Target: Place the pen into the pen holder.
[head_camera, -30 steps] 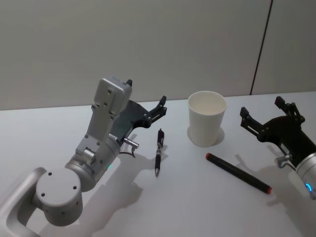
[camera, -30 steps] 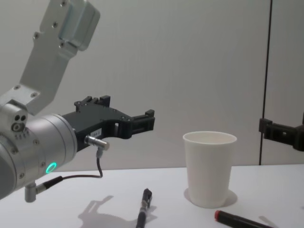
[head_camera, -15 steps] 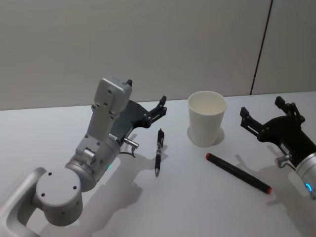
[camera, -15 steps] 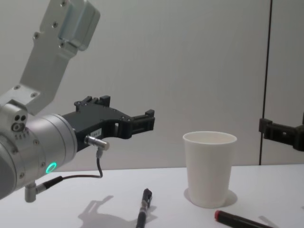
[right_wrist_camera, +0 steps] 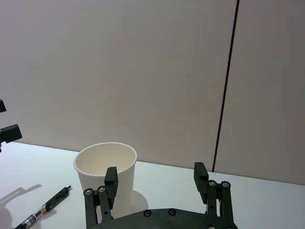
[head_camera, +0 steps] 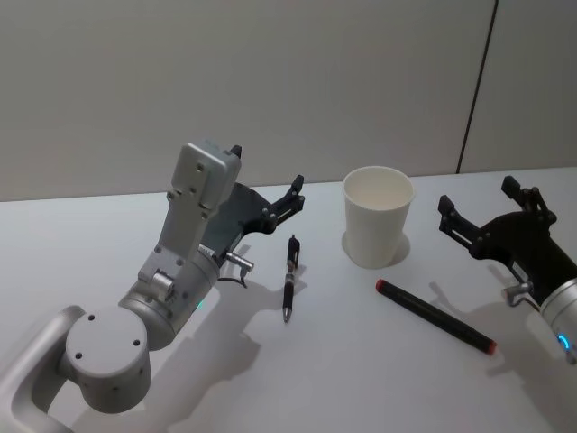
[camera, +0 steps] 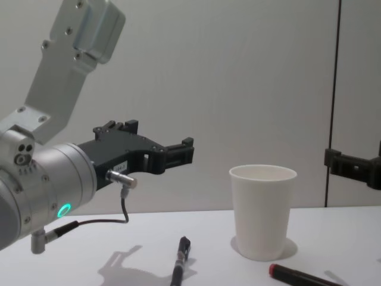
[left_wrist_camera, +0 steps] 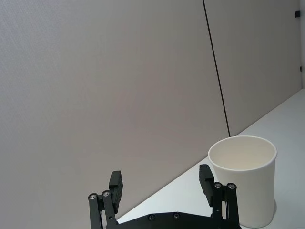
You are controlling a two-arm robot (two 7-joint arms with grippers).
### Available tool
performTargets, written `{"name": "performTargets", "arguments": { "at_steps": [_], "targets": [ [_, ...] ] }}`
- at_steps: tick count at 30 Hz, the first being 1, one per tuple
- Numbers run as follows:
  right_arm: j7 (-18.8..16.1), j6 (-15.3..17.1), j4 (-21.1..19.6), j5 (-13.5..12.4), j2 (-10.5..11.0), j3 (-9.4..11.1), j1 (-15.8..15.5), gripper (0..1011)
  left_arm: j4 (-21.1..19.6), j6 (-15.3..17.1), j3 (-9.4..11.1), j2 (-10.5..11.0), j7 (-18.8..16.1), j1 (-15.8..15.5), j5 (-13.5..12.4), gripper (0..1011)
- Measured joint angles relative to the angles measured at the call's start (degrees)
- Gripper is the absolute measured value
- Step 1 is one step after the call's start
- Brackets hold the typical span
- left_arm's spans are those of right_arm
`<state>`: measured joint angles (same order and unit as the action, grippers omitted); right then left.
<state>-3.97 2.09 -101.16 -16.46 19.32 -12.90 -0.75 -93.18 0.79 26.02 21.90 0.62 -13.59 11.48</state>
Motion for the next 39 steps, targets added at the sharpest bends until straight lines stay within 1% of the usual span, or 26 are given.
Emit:
{"name": "performTargets", "arguments": {
  "at_steps": [6,14,22,29,34,39],
  "targets": [
    [-0.25,0.54,0.08,-0.03,0.12,0.18,0.07,1001,0.0,0.0,0.0,0.0,0.0,0.0,0.0,1001],
    [-0.66,1.42,-0.56,-0.33,0.94,0.76,-0.47,1002,0.0,0.0,0.0,0.0,0.0,0.0,0.0,1001],
    [-1.97,2.33,-2.05,-0.82,2.41,1.49,-1.56,1002,0.0,0.0,0.0,0.0,0.0,0.0,0.0,1001],
    [-3.83,3.47,-3.48,-1.59,3.8,2.05,-2.6,1001,0.0,0.0,0.0,0.0,0.0,0.0,0.0,1001],
    [-5.65,5.4,-4.78,-2.51,5.1,2.5,-3.54,1002,0.0,0.0,0.0,0.0,0.0,0.0,0.0,1001],
    [-6.55,6.88,-5.5,-3.02,5.84,2.75,-3.98,1001,0.0,0.0,0.0,0.0,0.0,0.0,0.0,1001]
  ]
}}
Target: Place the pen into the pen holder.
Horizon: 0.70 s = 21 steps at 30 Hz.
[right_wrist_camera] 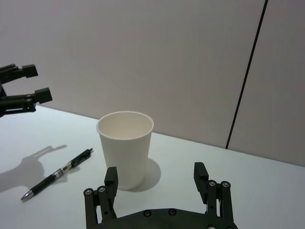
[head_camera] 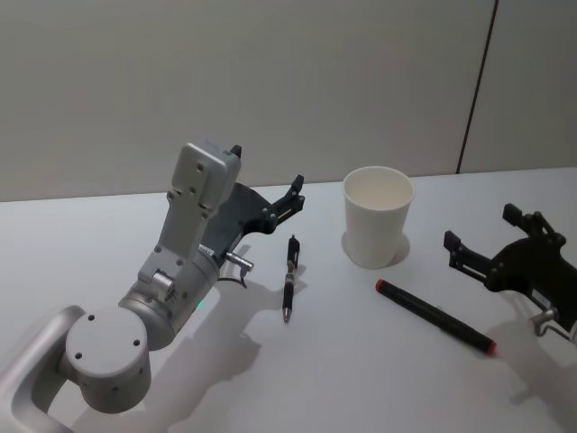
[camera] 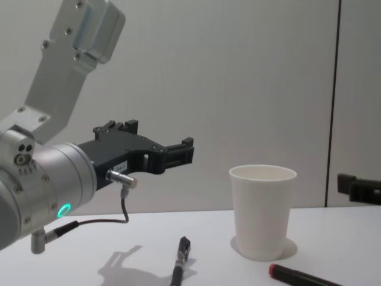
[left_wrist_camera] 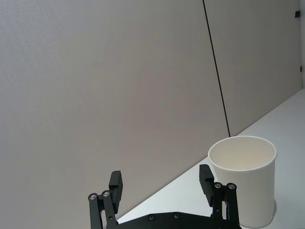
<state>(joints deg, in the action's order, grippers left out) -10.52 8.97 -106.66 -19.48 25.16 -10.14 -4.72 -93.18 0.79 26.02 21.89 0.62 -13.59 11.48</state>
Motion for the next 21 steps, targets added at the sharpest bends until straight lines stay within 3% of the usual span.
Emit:
{"name": "performTargets", "arguments": {
  "at_steps": [12,21],
  "targets": [
    [-2.14,7.06,-1.41,-0.68,1.46,0.27,-0.34,1002,0.0,0.0,0.0,0.0,0.0,0.0,0.0,1001],
    [-3.69,13.01,-1.38,1.44,1.46,-0.56,0.94,1002,0.0,0.0,0.0,0.0,0.0,0.0,0.0,1001]
  ]
}}
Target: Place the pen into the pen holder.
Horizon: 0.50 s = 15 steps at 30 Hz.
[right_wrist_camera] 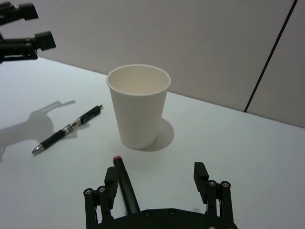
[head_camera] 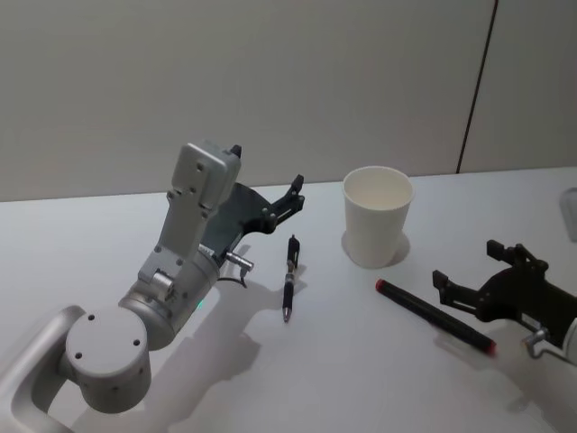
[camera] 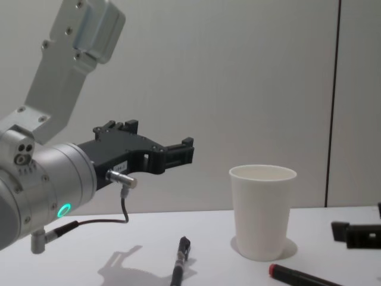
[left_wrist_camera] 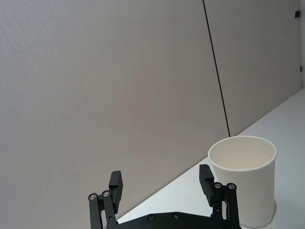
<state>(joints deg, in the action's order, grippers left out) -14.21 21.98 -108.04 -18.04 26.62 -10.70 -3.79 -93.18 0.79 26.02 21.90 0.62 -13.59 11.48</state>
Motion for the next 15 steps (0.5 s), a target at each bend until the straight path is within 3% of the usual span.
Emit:
{"name": "performTargets", "arguments": {
  "at_steps": [15],
  "targets": [
    [-4.2,6.28,2.19,6.07,-0.96,-2.26,3.48,1002,0.0,0.0,0.0,0.0,0.0,0.0,0.0,1001]
  ]
}}
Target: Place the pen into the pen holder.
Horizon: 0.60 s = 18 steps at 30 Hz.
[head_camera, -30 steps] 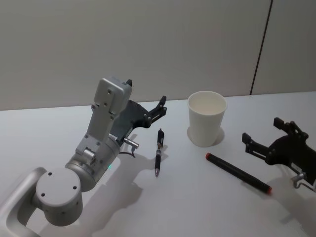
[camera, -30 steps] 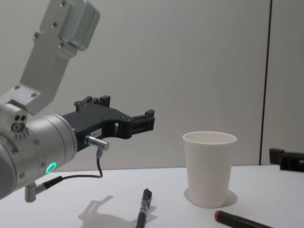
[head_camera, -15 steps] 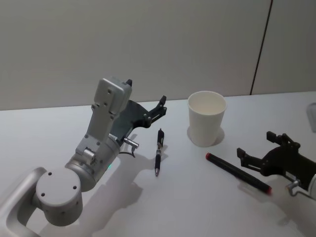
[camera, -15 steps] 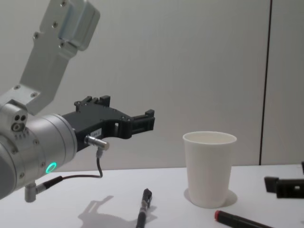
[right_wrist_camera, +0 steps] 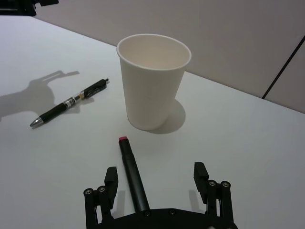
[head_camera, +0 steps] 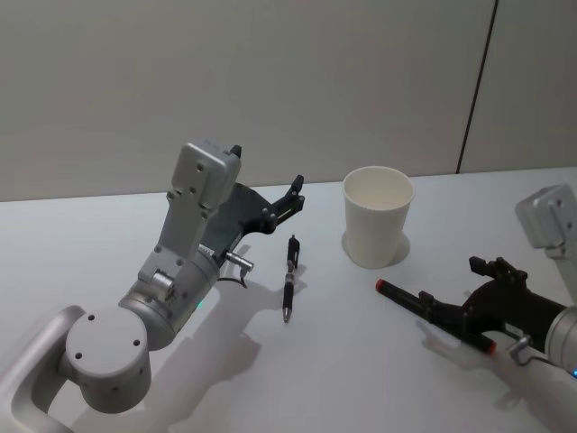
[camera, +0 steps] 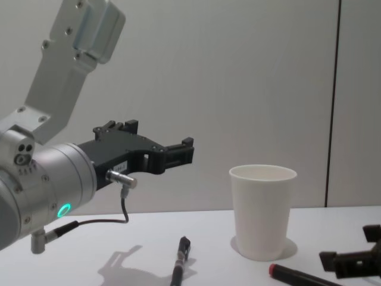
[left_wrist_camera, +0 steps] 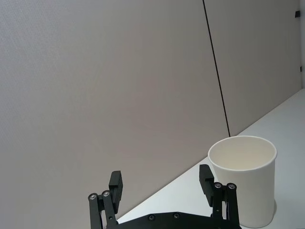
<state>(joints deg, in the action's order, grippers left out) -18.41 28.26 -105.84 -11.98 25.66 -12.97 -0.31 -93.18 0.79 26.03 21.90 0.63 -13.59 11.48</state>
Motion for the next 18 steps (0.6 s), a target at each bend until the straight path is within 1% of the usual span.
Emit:
{"name": "performTargets", "arguments": {
  "at_steps": [10,18],
  "targets": [
    [-1.72,1.95,2.26,3.24,-1.0,-1.28,1.78,1001,0.0,0.0,0.0,0.0,0.0,0.0,0.0,1001],
    [-2.35,2.57,3.76,4.64,-1.84,-2.01,2.78,1002,0.0,0.0,0.0,0.0,0.0,0.0,0.0,1001]
  ]
}}
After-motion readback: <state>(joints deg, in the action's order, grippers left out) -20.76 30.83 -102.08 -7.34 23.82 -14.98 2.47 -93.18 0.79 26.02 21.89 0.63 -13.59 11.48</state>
